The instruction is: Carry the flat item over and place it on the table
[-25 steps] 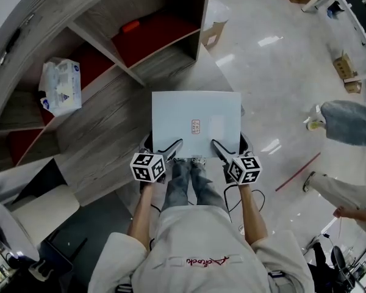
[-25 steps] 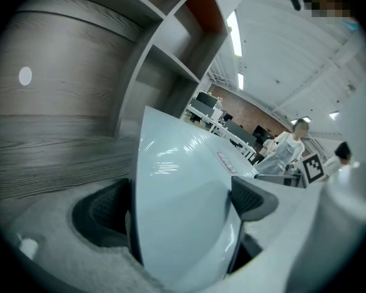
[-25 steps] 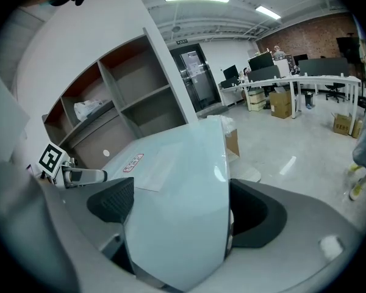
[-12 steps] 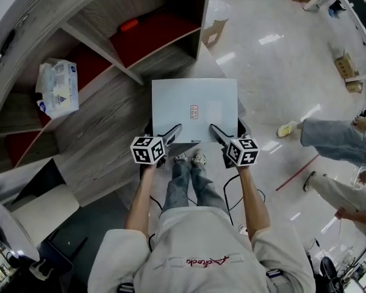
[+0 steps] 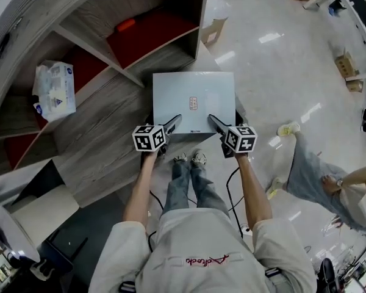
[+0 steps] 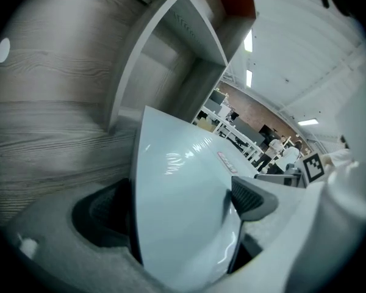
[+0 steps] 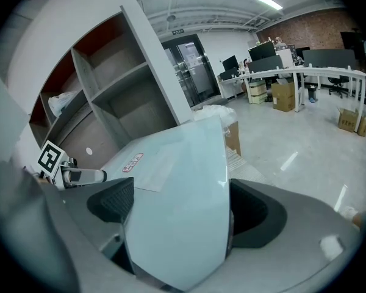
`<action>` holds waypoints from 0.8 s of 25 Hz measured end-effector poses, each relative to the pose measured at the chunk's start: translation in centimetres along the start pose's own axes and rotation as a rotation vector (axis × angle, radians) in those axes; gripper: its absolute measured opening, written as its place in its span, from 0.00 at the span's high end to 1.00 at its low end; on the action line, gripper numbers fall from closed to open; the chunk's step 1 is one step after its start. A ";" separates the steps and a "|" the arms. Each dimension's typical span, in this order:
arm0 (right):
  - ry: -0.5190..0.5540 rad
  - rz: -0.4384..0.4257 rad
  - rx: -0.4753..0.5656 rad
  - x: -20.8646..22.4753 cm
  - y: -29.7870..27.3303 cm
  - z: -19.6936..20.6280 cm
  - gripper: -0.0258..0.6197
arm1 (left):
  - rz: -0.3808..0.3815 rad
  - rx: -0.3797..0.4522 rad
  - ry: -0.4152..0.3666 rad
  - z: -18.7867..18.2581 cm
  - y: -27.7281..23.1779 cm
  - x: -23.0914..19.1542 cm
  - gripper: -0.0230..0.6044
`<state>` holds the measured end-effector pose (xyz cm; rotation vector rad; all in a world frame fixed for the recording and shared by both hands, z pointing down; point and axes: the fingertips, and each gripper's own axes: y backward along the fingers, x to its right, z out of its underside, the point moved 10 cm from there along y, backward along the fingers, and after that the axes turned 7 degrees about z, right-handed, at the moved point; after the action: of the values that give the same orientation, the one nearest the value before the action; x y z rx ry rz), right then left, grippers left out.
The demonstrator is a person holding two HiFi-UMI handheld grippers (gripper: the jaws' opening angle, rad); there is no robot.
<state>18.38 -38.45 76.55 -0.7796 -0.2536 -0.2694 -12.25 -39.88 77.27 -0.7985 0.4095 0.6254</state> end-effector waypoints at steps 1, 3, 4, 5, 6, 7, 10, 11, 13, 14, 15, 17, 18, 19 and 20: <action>0.000 0.000 0.002 0.1 -0.2 -0.1 0.18 | -0.001 0.002 -0.001 -0.1 -0.2 0.0 0.11; 0.005 -0.001 0.008 0.3 -0.5 -0.5 0.17 | 0.000 0.008 0.001 -0.4 -0.5 -0.2 0.11; 0.010 -0.002 0.010 0.3 -0.6 -0.6 0.17 | 0.000 0.012 0.003 -0.3 -0.6 -0.3 0.11; 0.013 -0.003 0.011 0.3 -0.7 -0.6 0.17 | 0.000 0.015 0.006 -0.3 -0.6 -0.3 0.11; 0.014 -0.003 0.011 0.3 -0.7 -0.6 0.17 | 0.000 0.016 0.008 -0.2 -0.6 -0.4 0.11; 0.015 -0.002 0.011 0.3 -0.7 -0.6 0.17 | -0.001 0.016 0.008 -0.3 -0.6 -0.4 0.11; 0.016 0.002 0.019 0.4 -0.7 -0.6 0.17 | -0.002 0.013 0.010 -0.3 -0.8 -0.3 0.11; 0.016 0.001 0.022 0.4 -0.7 -0.6 0.17 | -0.001 0.013 0.013 -0.4 -0.8 -0.3 0.11; 0.012 -0.002 0.026 0.3 -0.6 -0.5 0.17 | 0.001 0.015 0.014 -0.3 -0.7 -0.3 0.11; 0.011 -0.002 0.028 0.4 -0.5 -0.5 0.17 | -0.003 0.018 0.005 -0.3 -0.6 -0.2 0.11; 0.015 0.003 0.032 0.3 -0.3 -0.6 0.17 | -0.011 0.022 -0.017 -0.4 -0.4 -0.1 0.11; 0.038 0.021 0.049 0.2 0.2 -0.9 0.17 | -0.033 0.026 -0.078 -0.7 0.0 0.4 0.11; 0.047 0.028 0.059 0.2 0.5 -1.1 0.18 | -0.036 0.028 -0.096 -0.9 0.3 0.7 0.11; 0.053 0.030 0.071 0.1 0.9 -1.4 0.19 | -0.034 0.033 -0.104 -1.1 0.6 0.9 0.11; 0.058 0.030 0.082 0.1 1.3 -1.6 0.20 | -0.032 0.038 -0.109 -1.2 0.9 1.1 0.11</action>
<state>19.05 -38.72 74.63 -0.6925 -0.1975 -0.2516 -12.16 -39.94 75.42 -0.7299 0.3078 0.6260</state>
